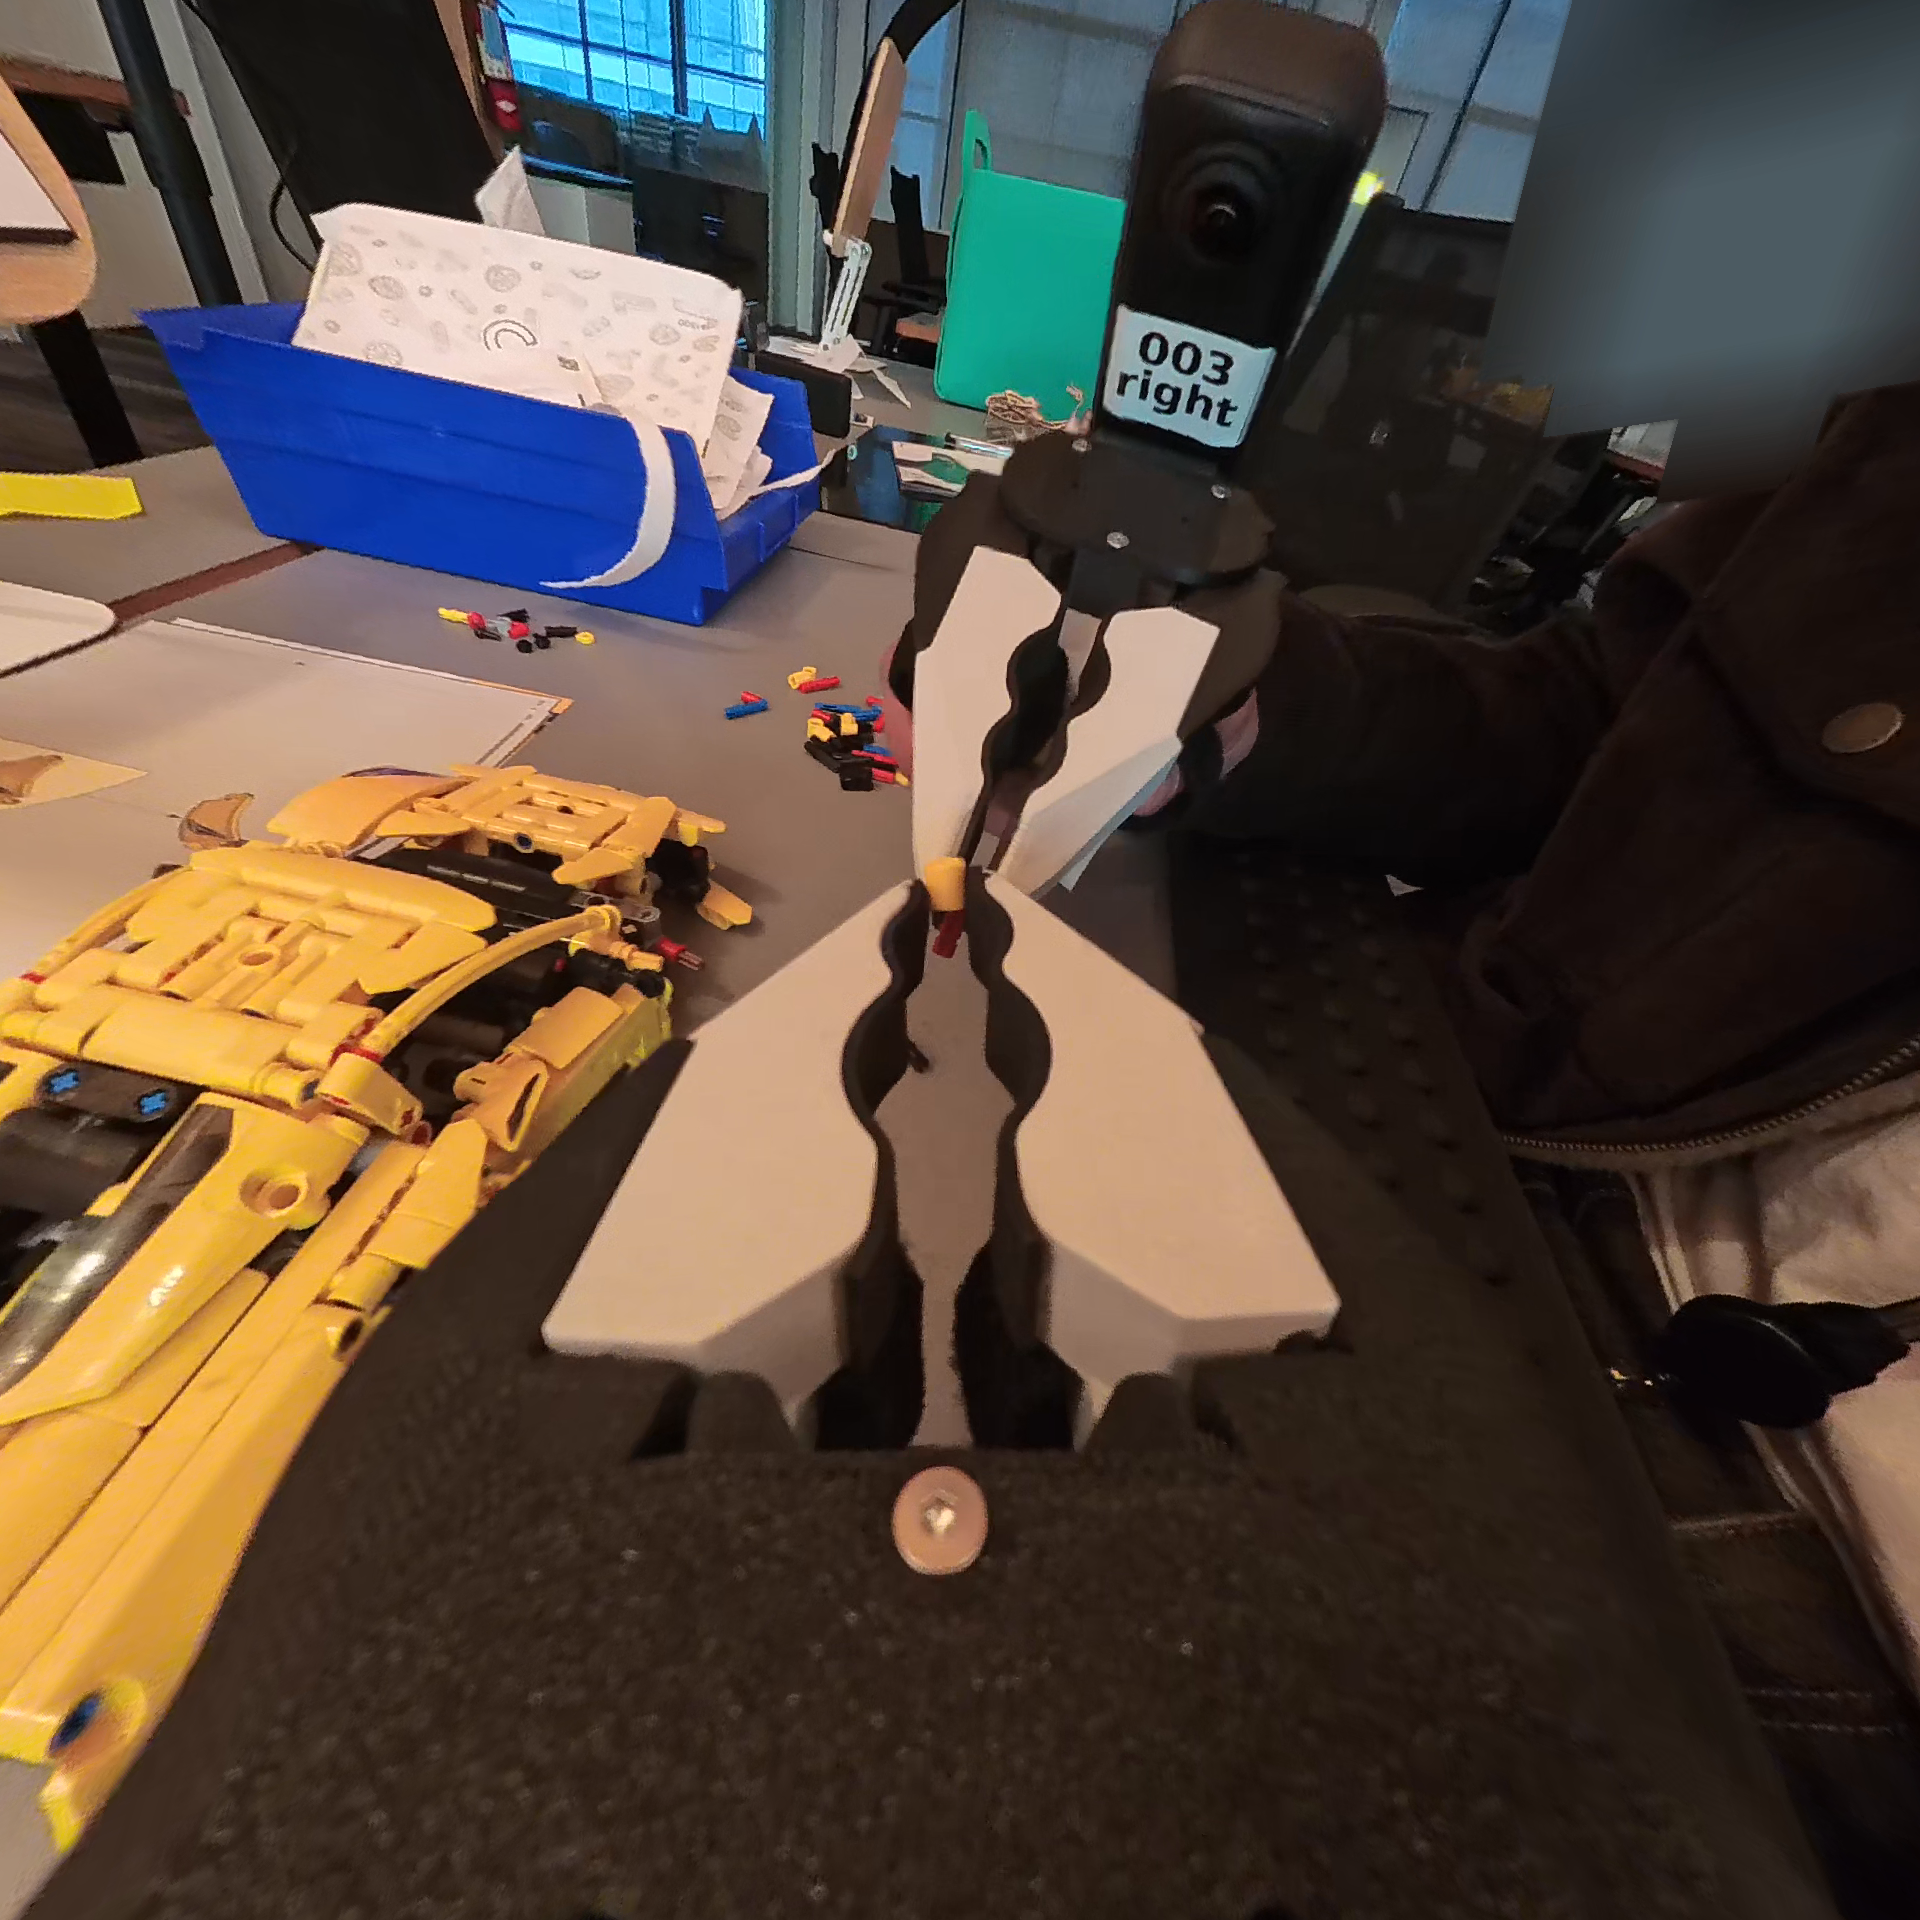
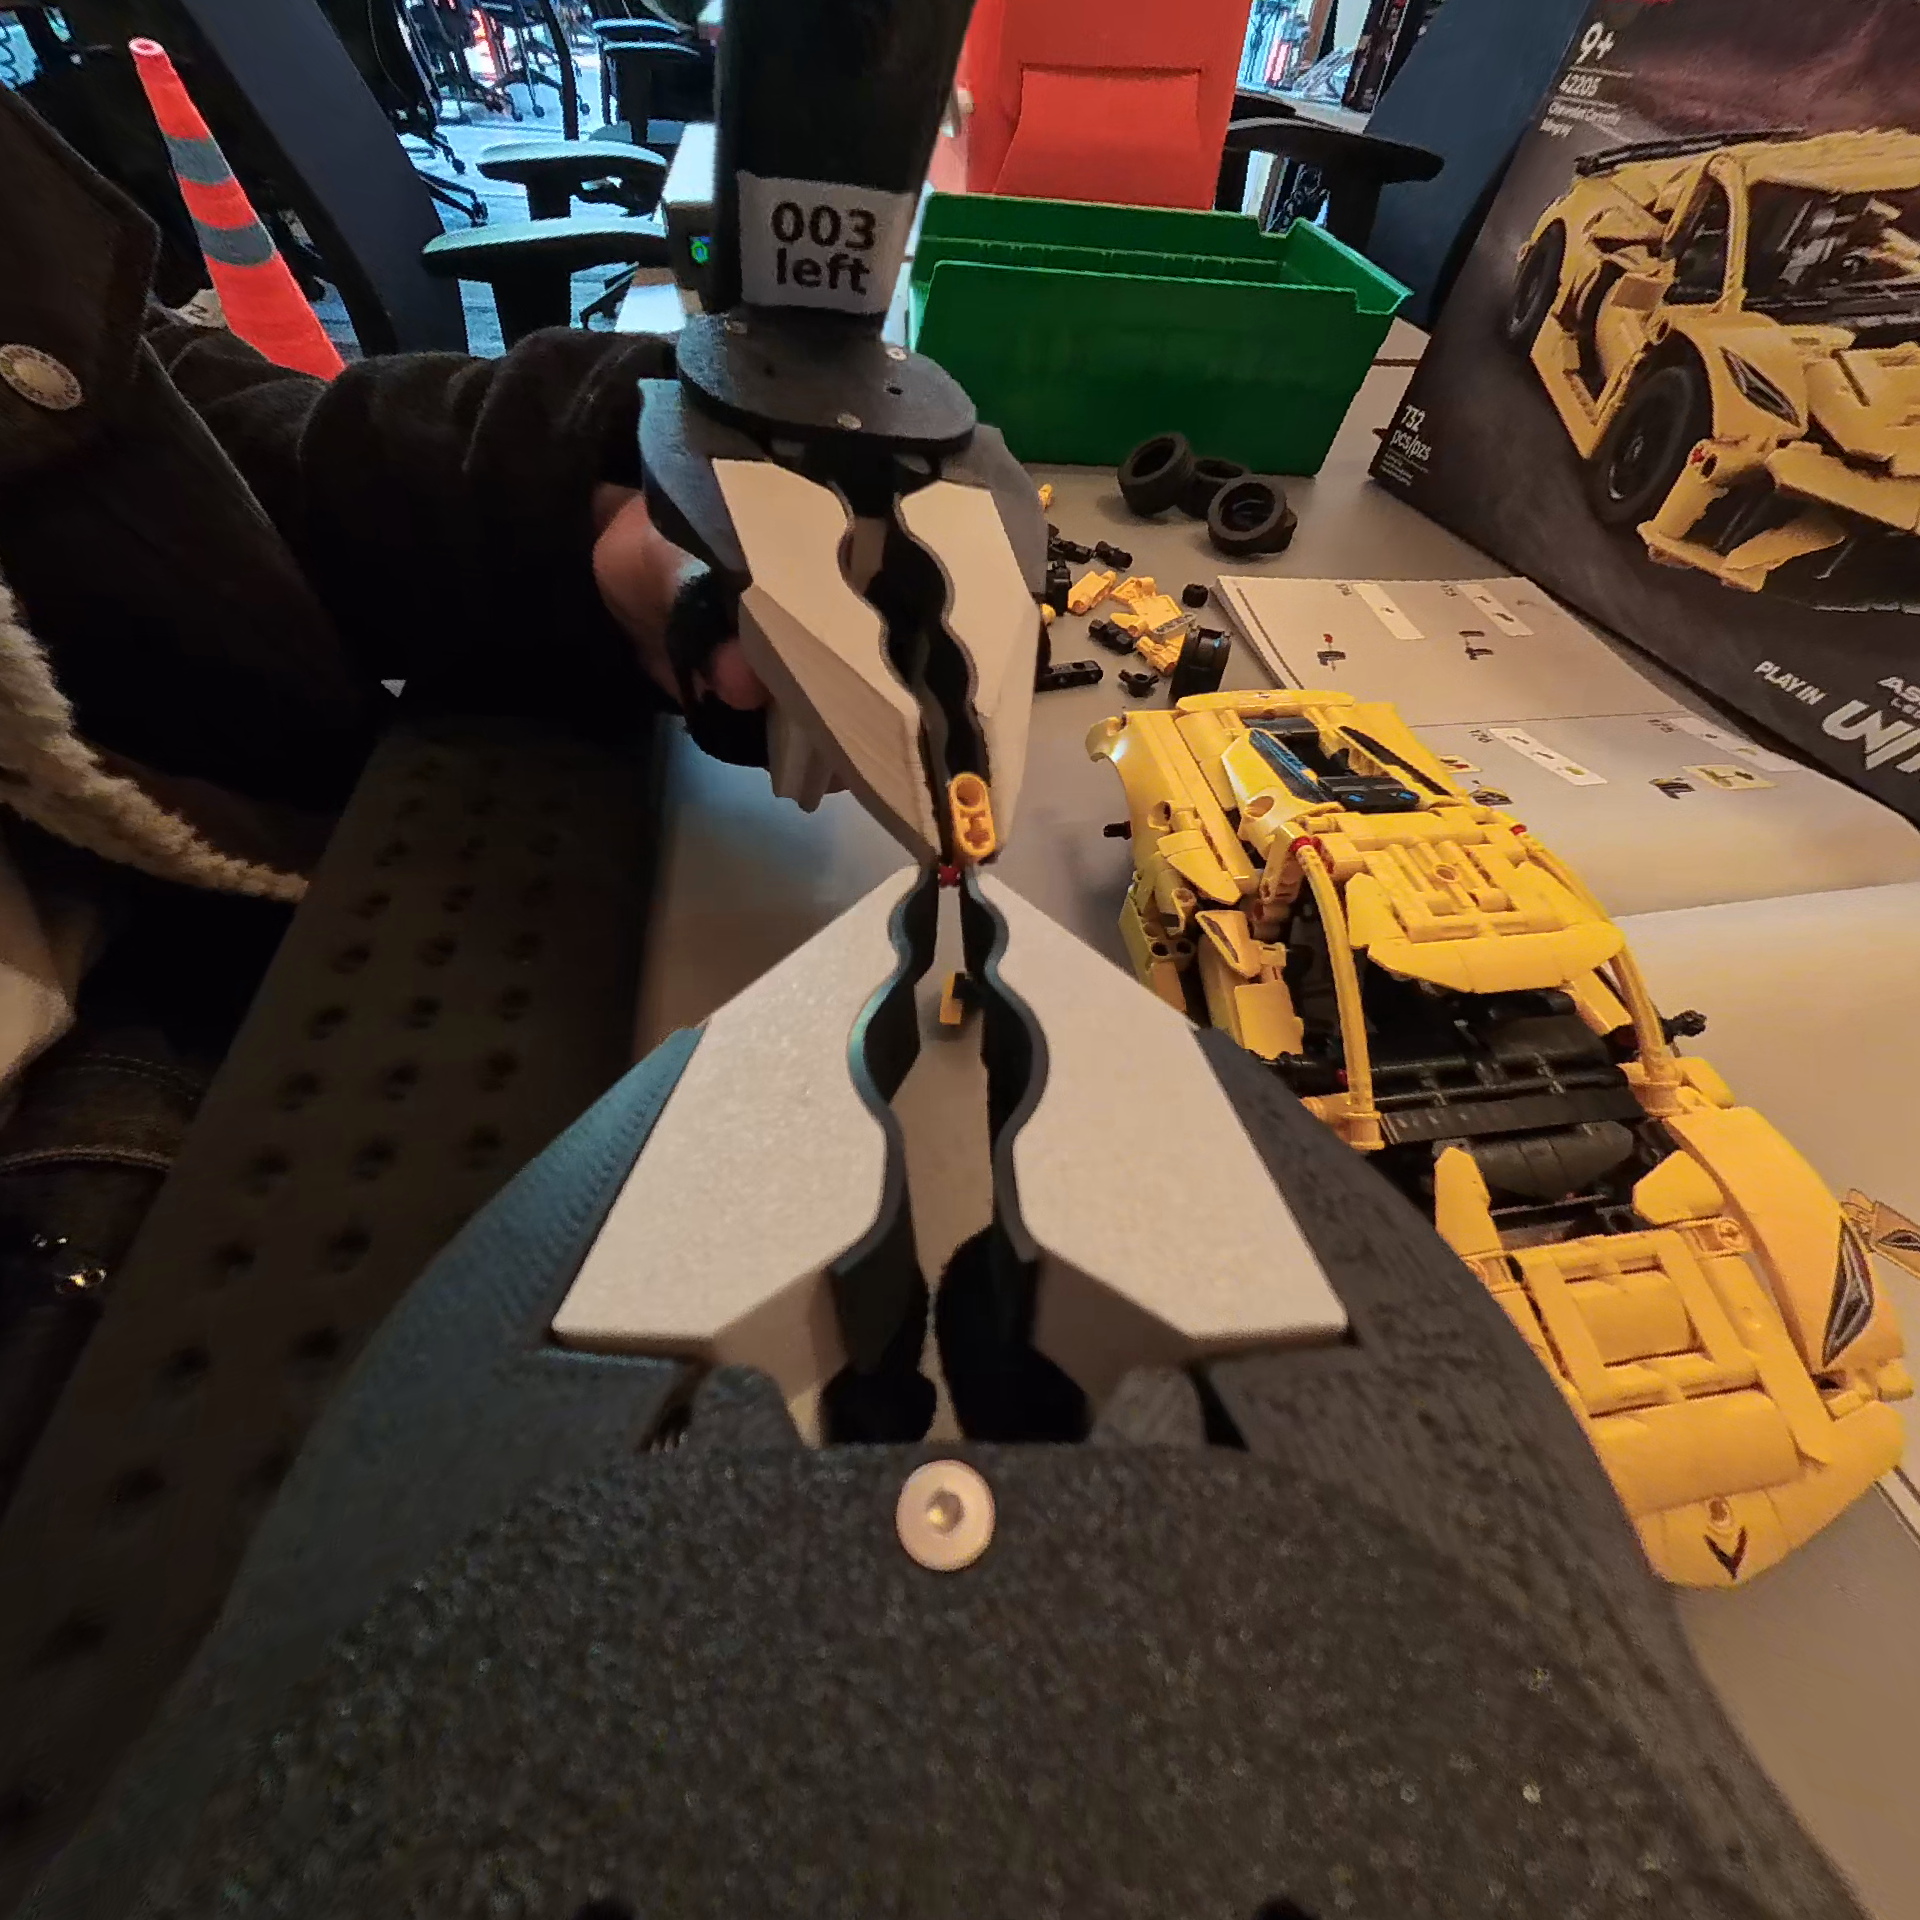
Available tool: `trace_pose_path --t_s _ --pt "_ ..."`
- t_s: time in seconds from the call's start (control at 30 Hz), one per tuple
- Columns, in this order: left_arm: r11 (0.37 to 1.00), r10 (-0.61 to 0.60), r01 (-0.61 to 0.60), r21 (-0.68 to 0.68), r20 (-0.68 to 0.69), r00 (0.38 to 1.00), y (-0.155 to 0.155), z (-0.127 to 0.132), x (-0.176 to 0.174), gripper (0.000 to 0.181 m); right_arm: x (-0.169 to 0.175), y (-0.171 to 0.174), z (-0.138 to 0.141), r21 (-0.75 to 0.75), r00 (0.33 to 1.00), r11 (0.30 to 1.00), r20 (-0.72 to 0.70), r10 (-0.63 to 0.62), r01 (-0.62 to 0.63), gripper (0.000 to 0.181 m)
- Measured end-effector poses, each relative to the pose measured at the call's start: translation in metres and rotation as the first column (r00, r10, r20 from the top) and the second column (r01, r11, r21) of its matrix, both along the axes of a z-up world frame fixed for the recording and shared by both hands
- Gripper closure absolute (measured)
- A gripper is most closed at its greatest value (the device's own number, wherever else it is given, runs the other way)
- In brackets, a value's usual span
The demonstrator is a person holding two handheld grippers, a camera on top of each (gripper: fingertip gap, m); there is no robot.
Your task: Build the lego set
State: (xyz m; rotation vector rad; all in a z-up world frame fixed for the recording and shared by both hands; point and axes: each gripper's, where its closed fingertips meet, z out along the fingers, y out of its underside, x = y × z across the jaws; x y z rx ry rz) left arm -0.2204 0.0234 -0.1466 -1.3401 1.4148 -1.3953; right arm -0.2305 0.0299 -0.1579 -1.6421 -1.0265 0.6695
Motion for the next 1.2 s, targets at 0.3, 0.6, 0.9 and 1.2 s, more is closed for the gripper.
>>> trace_pose_path --t_s 0.3,0.6,0.9,1.2 --pt "0.998 0.036 -0.037 0.046 0.027 0.999 0.008 0.005 -0.004 0.174 0.016 0.001 0.025 -0.014 0.993 1.000 -0.116 -0.017 0.015 0.179" --pt "0.964 0.035 -0.029 0.263 -0.016 0.999 -0.003 -0.007 0.001 0.174 0.011 -0.007 0.015 -0.100 0.994 0.994 -0.101 0.044 -0.054 0.179" --pt "0.959 0.030 -0.012 0.285 -0.058 0.998 -0.005 -0.014 0.002 0.174 0.009 -0.006 0.003 -0.092 0.999 0.995 -0.026 0.042 -0.044 0.179" --pt "0.925 0.050 -0.015 0.379 -0.084 0.995 -0.007 -0.018 0.002 0.175 0.009 -0.008 -0.003 -0.177 0.997 0.982 -0.053 0.060 -0.068 0.179"
